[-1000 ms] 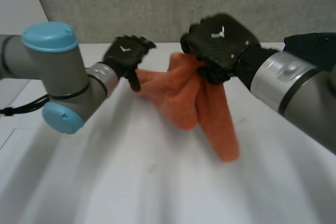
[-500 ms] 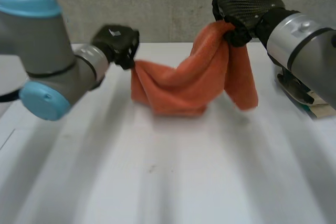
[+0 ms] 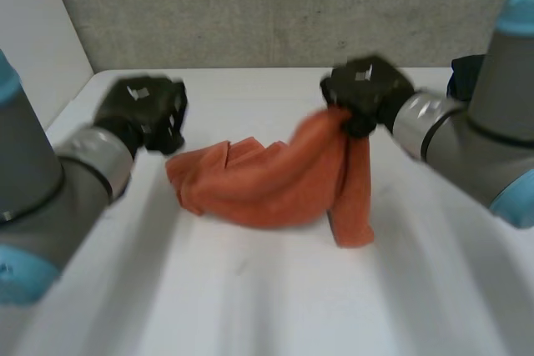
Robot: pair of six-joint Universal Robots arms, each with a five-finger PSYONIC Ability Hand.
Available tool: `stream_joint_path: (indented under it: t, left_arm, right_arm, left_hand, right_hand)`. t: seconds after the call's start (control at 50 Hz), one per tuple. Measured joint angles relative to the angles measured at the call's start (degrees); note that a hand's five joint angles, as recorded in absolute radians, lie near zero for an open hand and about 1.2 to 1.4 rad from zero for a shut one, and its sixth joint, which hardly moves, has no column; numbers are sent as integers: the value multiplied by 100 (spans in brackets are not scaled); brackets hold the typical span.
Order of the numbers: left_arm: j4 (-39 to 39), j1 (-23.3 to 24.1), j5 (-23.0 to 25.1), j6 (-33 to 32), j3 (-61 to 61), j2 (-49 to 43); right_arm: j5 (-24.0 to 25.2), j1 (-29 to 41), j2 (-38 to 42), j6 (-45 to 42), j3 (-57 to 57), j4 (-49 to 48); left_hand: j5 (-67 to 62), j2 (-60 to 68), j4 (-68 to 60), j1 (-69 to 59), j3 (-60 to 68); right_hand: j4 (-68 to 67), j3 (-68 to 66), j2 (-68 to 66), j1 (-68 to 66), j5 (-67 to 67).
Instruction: Fold the laundry.
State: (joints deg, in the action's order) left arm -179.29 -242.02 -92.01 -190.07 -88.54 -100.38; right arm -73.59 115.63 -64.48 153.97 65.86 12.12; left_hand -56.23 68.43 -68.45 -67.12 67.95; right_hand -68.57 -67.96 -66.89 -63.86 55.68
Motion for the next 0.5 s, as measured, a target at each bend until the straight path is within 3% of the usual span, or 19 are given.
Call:
stream_joint_path:
  t: [0.06,0.1,0.12,0.14,0.18,0.2,0.22,0.28,0.5]
  left_arm:
    - [100,196,18,-28,-361,-137]
    - [215,278,38,-32,-482,-263]
    - [271,302,50,-32,-509,-316]
    - [338,318,69,-32,-522,-379]
    - [442,303,121,-33,-492,-467]
    - [472,268,154,-35,-449,-489]
    - [493,224,189,-38,-399,-500]
    - [509,1,349,-72,-148,-492]
    - [489,-838,1424,-686,1556,-1074]
  right_arm:
    - [5,0,291,-207,288,171]
    - [-3,2,436,-262,408,259]
    - [-11,2,492,-269,454,302]
    - [-23,1,536,-263,490,339]
    - [-59,-2,588,-210,549,409]
    - [-79,-6,589,-160,568,431]
    - [-104,-12,576,-91,587,452]
    - [-183,-51,442,234,660,489]
    - [-279,-529,-681,1549,1186,505]
  left_hand:
    - [0,0,0,0,0]
    - [0,0,0,0,0]
    - [356,-472,480,493,-454]
    - [1598,-1759,1771,1945,-1716]
    - [2083,-2367,2263,2519,-2319]
    - [3973,-4231,4170,4511,-4060]
    - [4933,-5085,5146,5326,-5020]
    - [5342,-5622,5682,5537,-5566]
    - [5342,-5680,5707,5537,-5596]
  right_hand:
    - [499,462,437,30,-286]
    - [1349,1311,1297,865,-1089]
    - [1963,1921,1869,1469,-1637]
    - [2687,2640,2685,2315,-2475]
    - [3782,3789,3743,3410,-3594]
    - [4414,4431,4377,4047,-4242]
    - [5030,4967,4895,4635,-4821]
    - [5599,5565,5468,5106,-5291]
    - [5625,5602,5472,5106,-5290]
